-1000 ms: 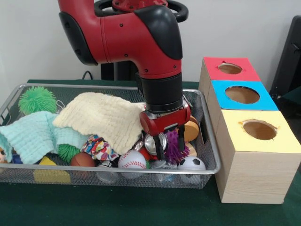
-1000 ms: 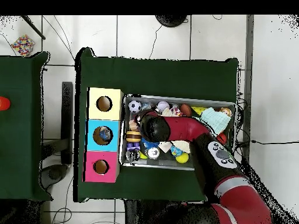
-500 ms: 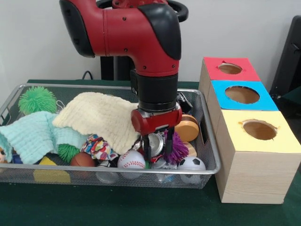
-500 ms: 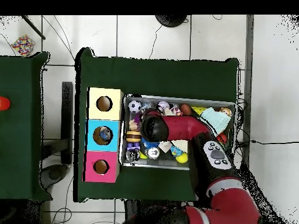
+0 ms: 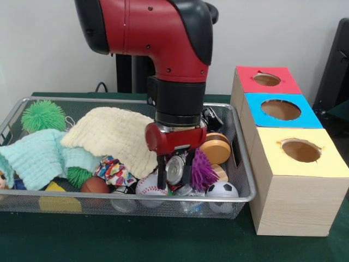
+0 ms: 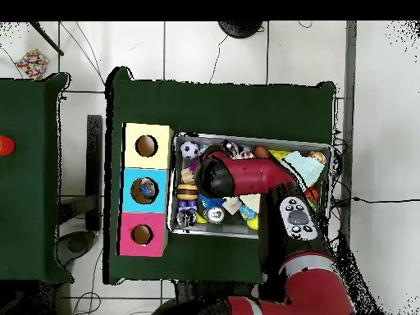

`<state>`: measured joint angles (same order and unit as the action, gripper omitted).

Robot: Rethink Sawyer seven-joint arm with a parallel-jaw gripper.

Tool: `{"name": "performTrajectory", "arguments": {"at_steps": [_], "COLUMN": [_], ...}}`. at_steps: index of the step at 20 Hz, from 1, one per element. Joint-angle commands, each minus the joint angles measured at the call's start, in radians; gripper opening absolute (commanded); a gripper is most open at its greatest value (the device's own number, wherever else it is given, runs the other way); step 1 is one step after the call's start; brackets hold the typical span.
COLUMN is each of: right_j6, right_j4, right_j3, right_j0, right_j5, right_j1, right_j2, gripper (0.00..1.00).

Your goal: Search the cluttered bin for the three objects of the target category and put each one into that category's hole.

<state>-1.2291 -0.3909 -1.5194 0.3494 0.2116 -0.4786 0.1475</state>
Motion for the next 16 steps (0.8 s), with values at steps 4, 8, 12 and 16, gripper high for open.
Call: {"name": "performTrajectory", "arguments": {"at_steps": [4, 8, 12, 16], "right_j6": [-0.048, -0.065, -0.084, -0.067], "right_j4": [0.014, 0.022, 0.075, 0.082], "right_j3": [0.015, -0.001, -0.029, -0.034], "right_j0": [0.1, 0.124, 0.175, 0.168], "right_j5": [0.106, 0.089, 0.108, 0.148], "right_j1": [0.079, 0.091, 0.134, 0.116], "right_j2": [0.108, 0.139, 0.209, 0.206], "gripper": [1.0, 1.0, 1.0, 1.0]}}
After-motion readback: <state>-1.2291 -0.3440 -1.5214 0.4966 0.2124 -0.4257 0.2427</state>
